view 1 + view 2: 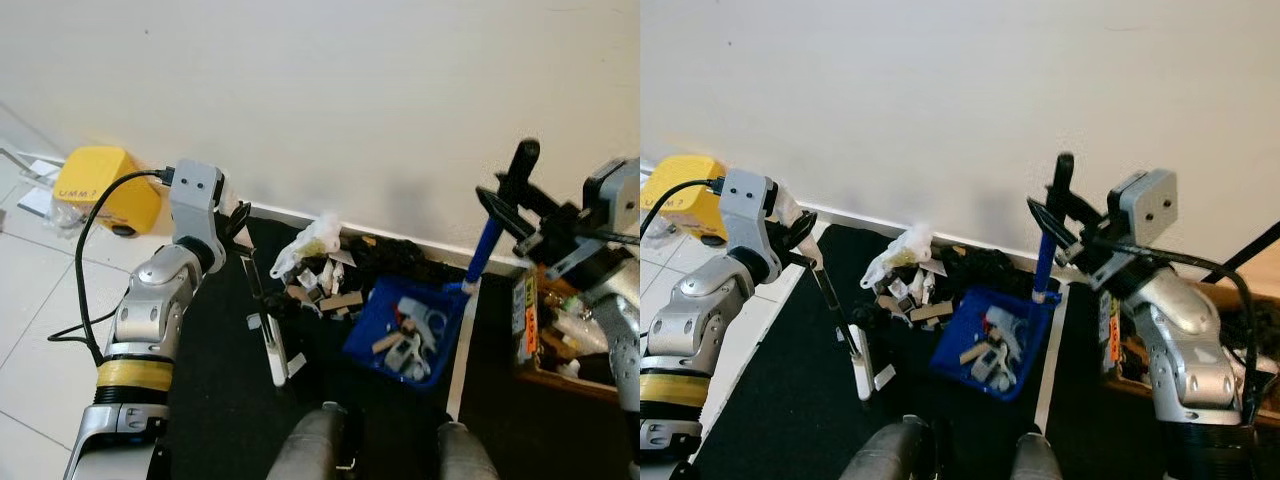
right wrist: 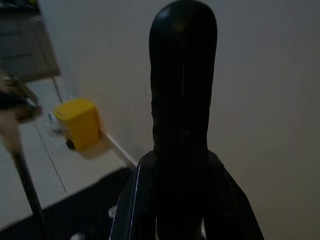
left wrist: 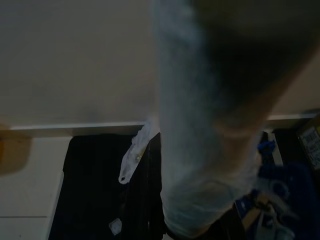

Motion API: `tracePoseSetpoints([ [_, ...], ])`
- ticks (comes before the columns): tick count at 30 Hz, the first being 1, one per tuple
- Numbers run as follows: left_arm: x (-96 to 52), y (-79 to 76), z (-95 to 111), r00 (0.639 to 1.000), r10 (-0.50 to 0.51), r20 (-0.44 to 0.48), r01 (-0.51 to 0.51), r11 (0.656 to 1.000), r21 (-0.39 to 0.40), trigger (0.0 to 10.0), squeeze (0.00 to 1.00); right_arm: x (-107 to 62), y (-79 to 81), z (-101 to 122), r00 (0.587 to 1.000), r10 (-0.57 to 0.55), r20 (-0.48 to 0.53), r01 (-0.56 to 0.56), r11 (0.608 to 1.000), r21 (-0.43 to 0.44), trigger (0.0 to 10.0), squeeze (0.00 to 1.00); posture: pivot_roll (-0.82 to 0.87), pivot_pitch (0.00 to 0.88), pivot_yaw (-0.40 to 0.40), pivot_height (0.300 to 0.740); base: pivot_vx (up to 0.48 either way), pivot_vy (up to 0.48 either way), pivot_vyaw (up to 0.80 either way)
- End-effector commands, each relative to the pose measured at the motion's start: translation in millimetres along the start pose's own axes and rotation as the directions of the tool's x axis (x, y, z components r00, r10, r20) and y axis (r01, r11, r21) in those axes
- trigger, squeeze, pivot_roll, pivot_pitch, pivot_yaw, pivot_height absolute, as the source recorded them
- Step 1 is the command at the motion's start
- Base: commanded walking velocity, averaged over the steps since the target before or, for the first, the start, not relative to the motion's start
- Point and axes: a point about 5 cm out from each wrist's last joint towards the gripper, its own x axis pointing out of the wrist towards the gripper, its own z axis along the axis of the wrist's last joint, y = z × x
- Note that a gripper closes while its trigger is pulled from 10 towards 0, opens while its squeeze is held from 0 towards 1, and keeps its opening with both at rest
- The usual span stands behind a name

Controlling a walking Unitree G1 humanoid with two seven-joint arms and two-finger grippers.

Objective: Sweep floor

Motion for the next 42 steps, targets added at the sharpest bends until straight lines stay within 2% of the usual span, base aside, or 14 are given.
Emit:
tracePoseSetpoints([
  [1, -4.5, 2.7, -2.9, 1.000, 0.009, -0.016, -0.009, 1.000, 0.016, 10.0, 0.00, -4.1, 3.4, -7.7, 1.000, -0.005, -0.011, 0.005, 1.000, -0.024, 10.0, 0.00, 0.09, 0.188, 0.124, 0.740, 0.000, 0.000, 0.00],
  [4, -4.6, 3.8, -2.7, 1.000, 0.005, -0.025, -0.005, 1.000, 0.021, 10.0, 0.00, -7.0, 8.7, -25.7, 0.998, -0.043, -0.044, 0.042, 0.999, -0.014, 10.0, 0.00, 0.10, 0.196, 0.136, 0.740, 0.000, 0.000, 0.00],
  [11, -5.8, 5.4, -3.1, 0.999, -0.008, -0.043, 0.010, 0.999, 0.041, 10.0, 0.00, 0.0, 15.3, -41.4, 0.997, -0.066, -0.047, 0.064, 0.997, -0.038, 10.0, 0.00, 0.12, 0.212, 0.161, 0.740, 0.000, 0.000, 0.00],
  [16, -7.8, 7.9, -3.5, 0.999, -0.007, -0.050, 0.009, 0.999, 0.047, 10.0, 0.00, 9.5, 23.7, -42.0, 1.000, -0.019, -0.008, 0.019, 1.000, -0.013, 10.0, 0.00, 0.14, 0.216, 0.163, 0.740, 0.000, 0.000, 0.00],
  [21, -11.7, 9.0, -4.2, 0.998, -0.007, -0.061, 0.010, 0.998, 0.055, 10.0, 0.00, 25.5, 34.4, -43.7, 0.998, 0.049, 0.034, -0.050, 0.997, 0.059, 10.0, 0.00, 0.17, 0.227, 0.168, 0.740, 0.000, 0.000, 0.00],
  [26, -16.4, 13.1, -3.7, 0.997, 0.000, -0.073, 0.005, 0.998, 0.066, 10.0, 0.00, 33.1, 45.9, -61.2, 0.993, 0.115, -0.018, -0.114, 0.991, 0.065, 10.0, 0.00, 0.21, 0.249, 0.181, 0.740, 0.000, 0.000, 0.00],
  [31, -20.3, 15.2, -4.3, 0.997, 0.004, -0.080, 0.002, 0.997, 0.075, 10.0, 0.00, 34.5, 52.4, -72.0, 0.988, 0.144, -0.055, -0.141, 0.989, 0.052, 10.0, 0.00, 0.23, 0.256, 0.185, 0.740, 0.000, 0.000, 0.00],
  [33, -22.8, 16.8, -4.7, 0.996, 0.008, -0.085, -0.002, 0.997, 0.076, 10.0, 0.00, 32.4, 56.3, -81.0, 0.980, 0.171, -0.100, -0.167, 0.985, 0.047, 10.0, 0.00, 0.24, 0.261, 0.184, 0.740, 0.000, 0.000, 0.00],
  [37, -24.3, 17.3, -5.0, 0.996, 0.011, -0.089, -0.005, 0.997, 0.076, 10.0, 0.00, 28.8, 55.4, -86.4, 0.975, 0.180, -0.132, -0.176, 0.984, 0.038, 10.0, 0.00, 0.24, 0.261, 0.182, 0.740, 0.000, 0.000, 0.00],
  [40, -24.8, 16.8, -5.1, 0.996, 0.012, -0.091, -0.005, 0.997, 0.075, 10.0, 0.00, 25.7, 47.7, -84.7, 0.975, 0.174, -0.140, -0.175, 0.985, 0.003, 10.0, 0.00, 0.23, 0.262, 0.181, 0.740, 0.000, 0.000, 0.00],
  [42, -23.2, 14.8, -5.6, 0.996, 0.008, -0.091, -0.001, 0.997, 0.071, 10.0, 0.00, 23.2, 31.4, -76.0, 0.983, 0.139, -0.122, -0.144, 0.989, -0.029, 10.0, 0.00, 0.22, 0.262, 0.181, 0.740, 0.000, 0.000, 0.00],
])
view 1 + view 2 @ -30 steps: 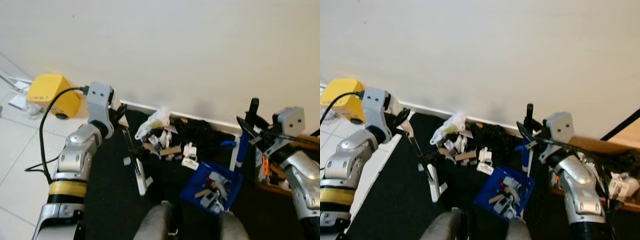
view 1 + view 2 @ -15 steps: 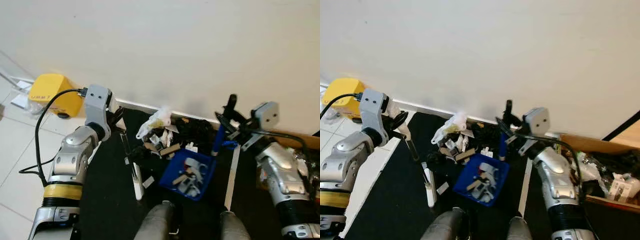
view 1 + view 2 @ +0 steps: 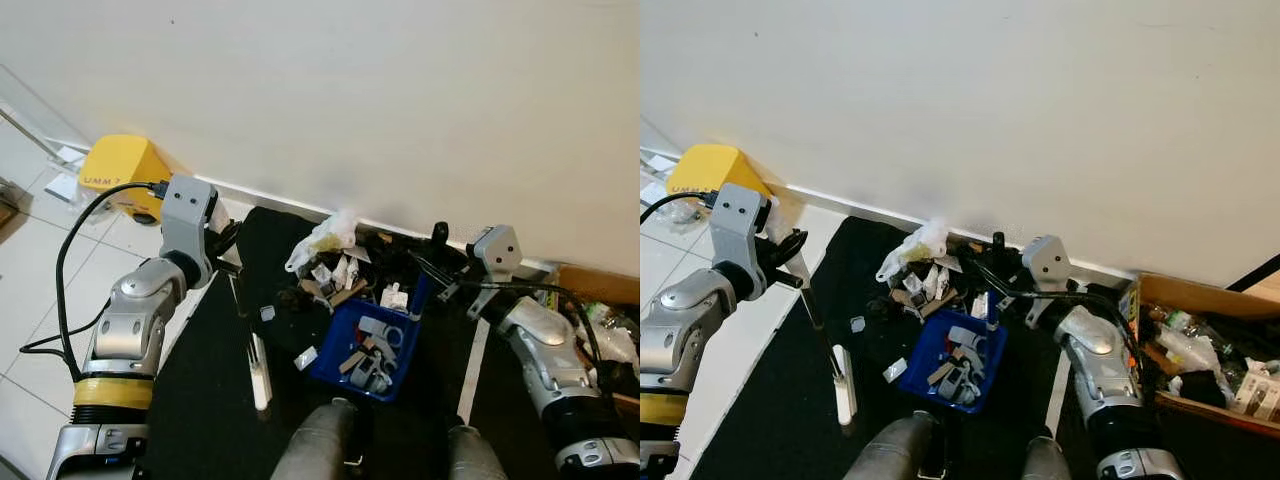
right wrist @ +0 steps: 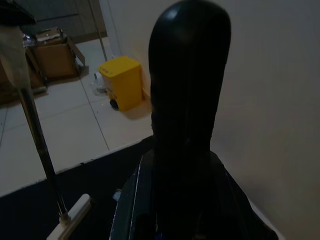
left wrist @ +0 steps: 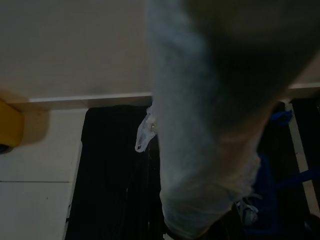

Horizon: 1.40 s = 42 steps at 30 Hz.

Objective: Sweep floor

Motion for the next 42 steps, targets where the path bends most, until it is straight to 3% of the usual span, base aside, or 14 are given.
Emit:
tracePoseSetpoints([
  [1, -5.2, 5.8, 0.8, 1.000, 0.021, -0.004, -0.021, 1.000, 0.018, 10.0, 0.00, -7.1, -11.9, 4.0, 1.000, -0.028, 0.007, 0.029, 0.999, -0.026, 10.0, 0.00, 0.21, 0.263, 0.180, 0.740, 0.000, 0.000, 0.00],
  [7, -3.6, 2.2, 1.0, 1.000, 0.012, -0.002, -0.012, 1.000, 0.013, 10.0, 0.00, -15.6, -25.4, 14.6, 0.996, -0.077, 0.051, 0.079, 0.995, -0.054, 10.0, 0.00, 0.21, 0.265, 0.175, 0.740, 0.000, 0.000, 0.00],
  [9, -3.9, 1.4, 0.8, 1.000, 0.012, -0.003, -0.012, 1.000, 0.011, 10.0, 0.00, -23.6, -36.3, 34.4, 0.981, -0.133, 0.138, 0.142, 0.988, -0.056, 10.0, 0.00, 0.21, 0.265, 0.175, 0.740, 0.000, 0.000, 0.00],
  [13, -5.2, 2.8, -0.1, 1.000, 0.015, -0.007, -0.015, 1.000, 0.010, 10.0, 0.00, -31.2, -38.7, 53.9, 0.973, -0.117, 0.198, 0.128, 0.991, -0.043, 10.0, 0.00, 0.21, 0.265, 0.177, 0.740, 0.000, 0.000, 0.00],
  [19, -3.4, 3.2, 0.5, 1.000, 0.013, -0.009, -0.013, 1.000, 0.013, 10.0, 0.00, -44.5, -25.4, 51.2, 0.992, 0.037, 0.118, -0.033, 0.999, -0.034, 10.0, 0.00, 0.20, 0.263, 0.177, 0.740, 0.000, 0.000, 0.00],
  [27, -1.6, 1.1, -1.0, 1.000, 0.006, -0.011, -0.006, 1.000, 0.009, 10.0, 0.00, -66.5, -19.5, 46.7, 0.991, 0.131, 0.039, -0.133, 0.991, 0.033, 10.0, 0.00, 0.19, 0.264, 0.177, 0.740, 0.000, 0.000, 0.00],
  [36, -1.1, -0.2, -2.0, 1.000, -0.002, -0.015, 0.002, 1.000, 0.008, 10.0, 0.00, -76.3, -34.4, 48.2, 0.996, 0.086, -0.026, -0.086, 0.996, -0.014, 10.0, 0.00, 0.18, 0.267, 0.180, 0.740, 0.000, 0.000, 0.00],
  [42, -1.4, -0.3, -2.1, 1.000, -0.002, -0.015, 0.002, 1.000, 0.007, 10.0, 0.00, -75.2, -30.4, 48.2, 0.992, 0.118, -0.034, -0.118, 0.993, 0.008, 10.0, 0.00, 0.18, 0.267, 0.178, 0.740, 0.000, 0.000, 0.00],
])
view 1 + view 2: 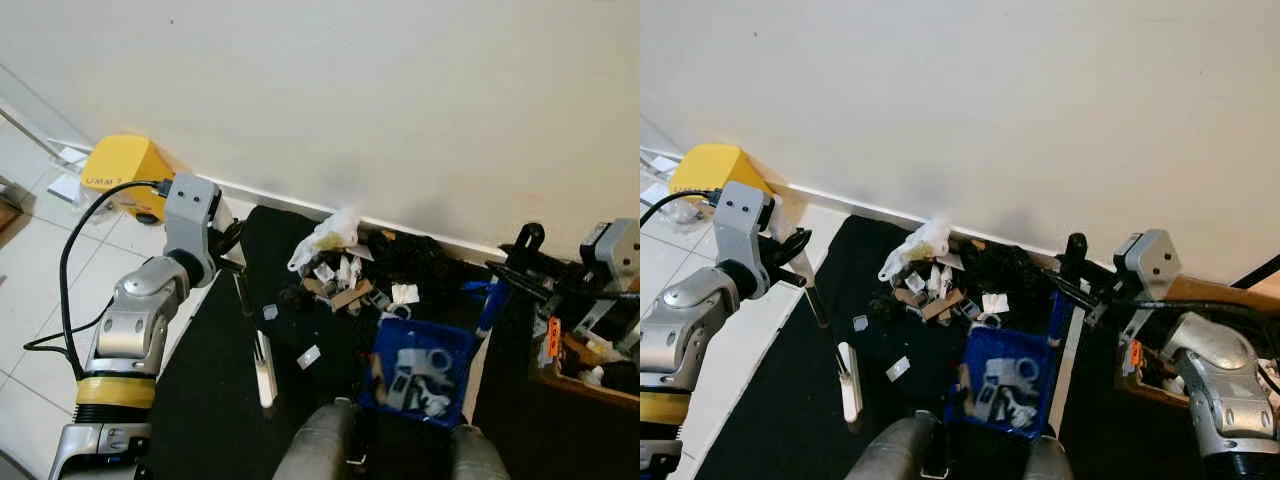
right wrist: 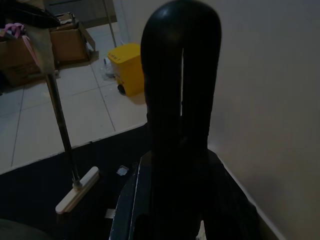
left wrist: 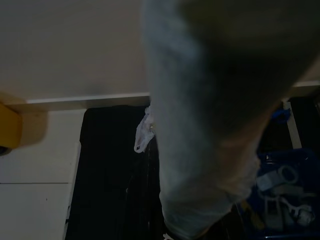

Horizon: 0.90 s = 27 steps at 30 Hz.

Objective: Sweep floor

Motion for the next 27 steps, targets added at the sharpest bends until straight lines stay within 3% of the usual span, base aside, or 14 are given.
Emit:
tracePoseSetpoints([
  [1, -3.0, 2.5, -5.0, 1.000, 0.010, -0.018, -0.010, 1.000, 0.002, 10.0, 0.00, 1.2, 7.3, -0.2, 0.999, 0.043, 0.011, -0.043, 0.999, 0.024, 10.0, 0.00, 0.18, 0.268, 0.177, 0.740, 0.000, 0.000, 0.00],
  [7, -3.8, 3.2, -5.8, 1.000, 0.012, -0.020, -0.012, 1.000, 0.002, 10.0, 0.00, 4.3, 8.3, -13.7, 0.999, 0.018, -0.035, -0.019, 1.000, -0.007, 10.0, 0.00, 0.18, 0.269, 0.177, 0.740, 0.000, 0.000, 0.00],
  [11, -3.4, 2.6, -6.2, 1.000, 0.011, -0.021, -0.011, 1.000, 0.002, 10.0, 0.00, 11.1, 17.3, -27.0, 0.998, 0.014, -0.064, -0.015, 1.000, -0.022, 10.0, 0.00, 0.19, 0.269, 0.178, 0.740, 0.000, 0.000, 0.00],
  [20, -3.9, 5.0, -5.6, 1.000, 0.013, -0.023, -0.013, 1.000, 0.007, 10.0, 0.00, 23.2, 19.0, -27.2, 0.999, -0.050, -0.018, 0.049, 0.998, -0.033, 10.0, 0.00, 0.19, 0.264, 0.181, 0.740, 0.000, 0.000, 0.00],
  [27, -2.8, 2.7, -6.6, 1.000, 0.007, -0.022, -0.007, 1.000, 0.003, 10.0, 0.00, 28.1, 23.3, -41.5, 0.996, -0.061, -0.061, 0.055, 0.993, -0.101, 10.0, 0.00, 0.19, 0.261, 0.180, 0.740, 0.000, 0.000, 0.00],
])
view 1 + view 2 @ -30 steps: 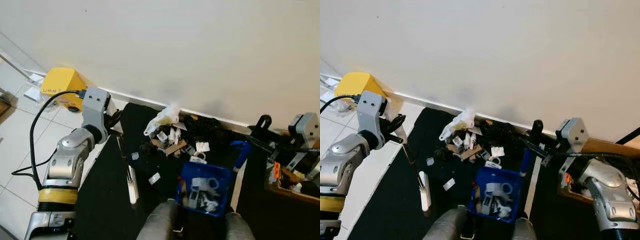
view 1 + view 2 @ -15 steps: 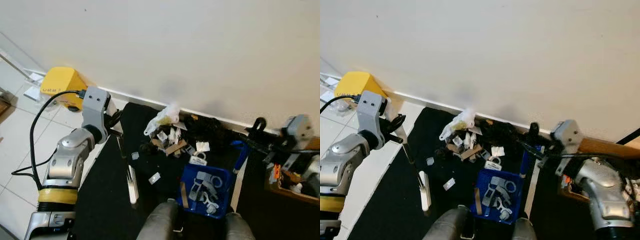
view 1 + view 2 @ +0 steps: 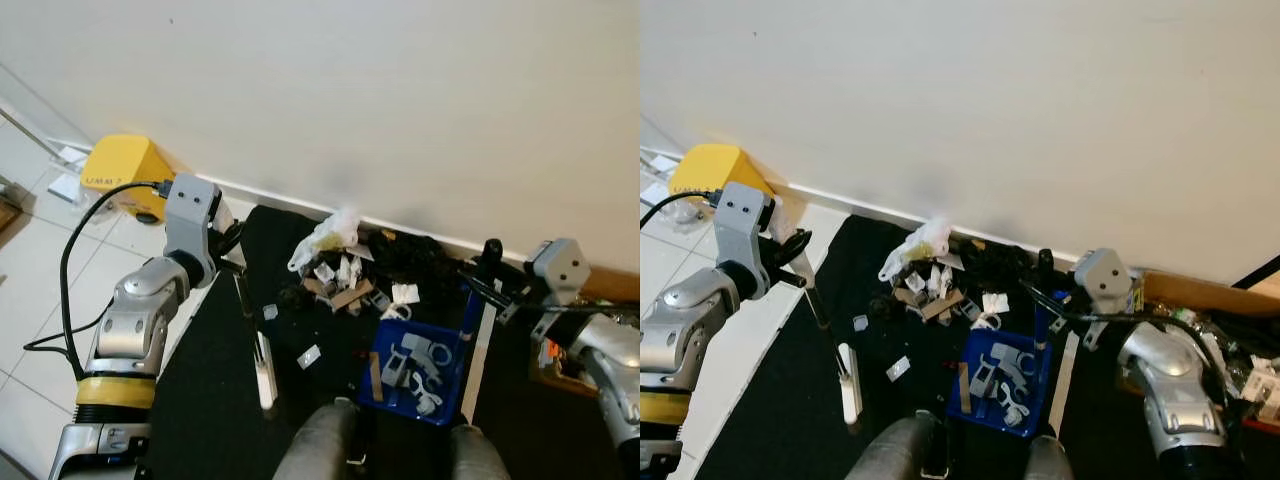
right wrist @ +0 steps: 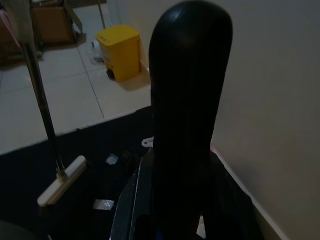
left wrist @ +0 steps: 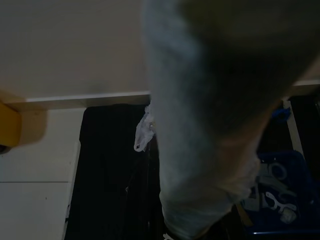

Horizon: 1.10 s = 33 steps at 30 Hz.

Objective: Sweep floor

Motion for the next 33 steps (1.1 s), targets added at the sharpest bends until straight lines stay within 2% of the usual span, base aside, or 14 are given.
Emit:
tracePoseSetpoints([
  [1, -2.8, 2.7, -5.6, 1.000, 0.009, -0.018, -0.009, 1.000, 0.005, 10.0, 0.00, 1.4, 4.3, -2.2, 1.000, 0.009, -0.006, -0.010, 0.999, -0.033, 10.0, 0.00, 0.19, 0.261, 0.180, 0.740, 0.000, 0.000, 0.00],
  [4, -2.9, 2.9, -5.7, 1.000, 0.009, -0.019, -0.009, 1.000, 0.005, 10.0, 0.00, 1.5, 3.0, -2.2, 1.000, 0.002, -0.006, -0.002, 0.999, -0.037, 10.0, 0.00, 0.19, 0.262, 0.180, 0.740, 0.000, 0.000, 0.00],
  [5, -3.0, 3.5, -5.9, 1.000, 0.010, -0.020, -0.010, 1.000, 0.006, 10.0, 0.00, -0.2, -6.2, 0.3, 0.999, -0.036, 0.007, 0.037, 0.999, -0.014, 10.0, 0.00, 0.19, 0.262, 0.182, 0.740, 0.000, 0.000, 0.00],
  [10, -2.9, 3.2, -6.1, 1.000, 0.009, -0.021, -0.009, 1.000, 0.006, 10.0, 0.00, -4.3, -16.0, -2.0, 0.998, -0.066, -0.012, 0.066, 0.998, -0.001, 10.0, 0.00, 0.19, 0.263, 0.180, 0.740, 0.000, 0.000, 0.00],
  [16, -3.2, 2.8, -6.8, 1.000, 0.010, -0.022, -0.010, 1.000, 0.004, 10.0, 0.00, -9.0, 2.5, -22.2, 0.986, 0.085, -0.143, -0.093, 0.994, -0.054, 10.0, 0.00, 0.19, 0.267, 0.180, 0.740, 0.000, 0.000, 0.00],
  [21, -3.3, 2.6, -7.1, 1.000, 0.010, -0.023, -0.010, 1.000, 0.003, 10.0, 0.00, -7.3, 10.1, -27.8, 0.979, 0.106, -0.172, -0.118, 0.991, -0.056, 10.0, 0.00, 0.19, 0.267, 0.181, 0.740, 0.000, 0.000, 0.00],
  [24, -3.2, 2.1, -7.3, 1.000, 0.010, -0.024, -0.010, 1.000, 0.002, 10.0, 0.00, -4.6, 10.8, -31.4, 0.981, 0.059, -0.183, -0.069, 0.996, -0.049, 10.0, 0.00, 0.18, 0.267, 0.175, 0.740, 0.000, 0.000, 0.00],
  [25, -3.3, 2.1, -7.5, 1.000, 0.011, -0.023, -0.011, 1.000, 0.000, 10.0, 0.00, -3.4, 10.1, -32.4, 0.983, 0.025, -0.181, -0.033, 0.999, -0.037, 10.0, 0.19, 0.18, 0.267, 0.175, 0.740, 0.000, 0.000, 0.00],
  [26, -3.4, 2.1, -7.9, 1.000, 0.012, -0.024, -0.012, 1.000, -0.001, 10.0, 0.00, -2.2, 8.8, -33.6, 0.983, -0.024, -0.180, 0.020, 1.000, -0.023, 10.0, 0.81, 0.18, 0.267, 0.175, 0.740, 0.000, 0.000, 0.00],
  [27, -3.5, 1.9, -8.3, 1.000, 0.013, -0.024, -0.013, 1.000, -0.003, 10.0, 0.00, -1.1, 7.1, -34.6, 0.982, -0.071, -0.176, 0.071, 0.997, -0.007, 10.0, 1.00, 0.18, 0.267, 0.175, 0.740, 0.000, 0.000, 0.00],
  [30, -3.7, 1.5, -8.8, 1.000, 0.012, -0.025, -0.012, 1.000, -0.004, 10.0, 0.00, -0.1, 4.8, -36.9, 0.973, -0.136, -0.184, 0.140, 0.990, 0.006, 10.0, 1.00, 0.18, 0.268, 0.175, 0.740, 0.000, 0.000, 0.00],
  [31, -3.8, 1.4, -8.9, 1.000, 0.011, -0.025, -0.011, 1.000, -0.005, 10.0, 0.00, 0.7, 4.1, -37.9, 0.969, -0.165, -0.186, 0.169, 0.986, 0.006, 10.0, 0.16, 0.18, 0.268, 0.175, 0.740, 0.000, 0.000, 0.00],
  [33, -3.8, 1.4, -9.0, 1.000, 0.011, -0.025, -0.011, 1.000, -0.005, 10.0, 0.00, 1.5, 4.5, -38.4, 0.966, -0.182, -0.186, 0.187, 0.982, 0.010, 10.0, 0.16, 0.18, 0.268, 0.175, 0.740, 0.000, 0.000, 0.00],
])
